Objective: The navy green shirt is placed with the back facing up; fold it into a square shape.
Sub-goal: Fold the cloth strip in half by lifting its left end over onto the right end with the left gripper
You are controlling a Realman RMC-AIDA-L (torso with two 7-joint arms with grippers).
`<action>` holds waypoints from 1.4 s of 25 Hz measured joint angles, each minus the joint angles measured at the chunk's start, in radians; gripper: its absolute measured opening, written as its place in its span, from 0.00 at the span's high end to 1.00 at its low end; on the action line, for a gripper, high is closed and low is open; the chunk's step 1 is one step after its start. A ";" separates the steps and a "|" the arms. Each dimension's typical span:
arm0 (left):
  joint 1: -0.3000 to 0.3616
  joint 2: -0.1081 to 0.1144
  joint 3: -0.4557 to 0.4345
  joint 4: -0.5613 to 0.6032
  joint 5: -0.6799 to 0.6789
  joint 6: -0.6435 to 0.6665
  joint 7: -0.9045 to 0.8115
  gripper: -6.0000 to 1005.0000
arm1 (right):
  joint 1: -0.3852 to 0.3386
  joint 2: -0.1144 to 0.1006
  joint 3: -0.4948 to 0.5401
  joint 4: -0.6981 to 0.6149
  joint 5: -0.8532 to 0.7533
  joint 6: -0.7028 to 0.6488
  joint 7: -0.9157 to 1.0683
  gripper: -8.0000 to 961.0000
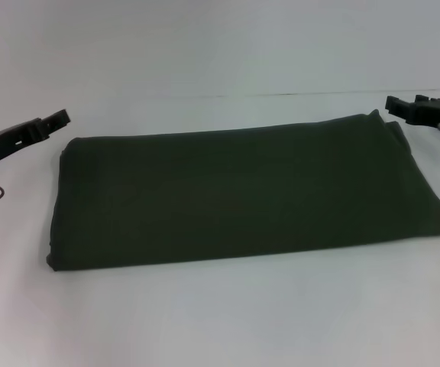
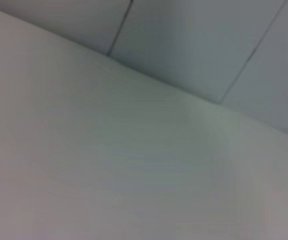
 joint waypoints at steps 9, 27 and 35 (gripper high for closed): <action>0.106 0.036 0.013 0.010 -0.097 0.486 -0.089 0.30 | -0.143 -0.022 0.000 -0.147 0.003 -0.489 0.178 0.28; 0.231 0.062 0.114 0.010 -0.033 0.672 -0.394 0.12 | -0.223 -0.029 -0.001 -0.207 0.002 -0.763 0.215 0.03; 0.233 0.081 0.106 0.011 0.070 0.657 -0.564 0.12 | -0.210 -0.033 0.005 -0.209 0.010 -0.760 0.241 0.03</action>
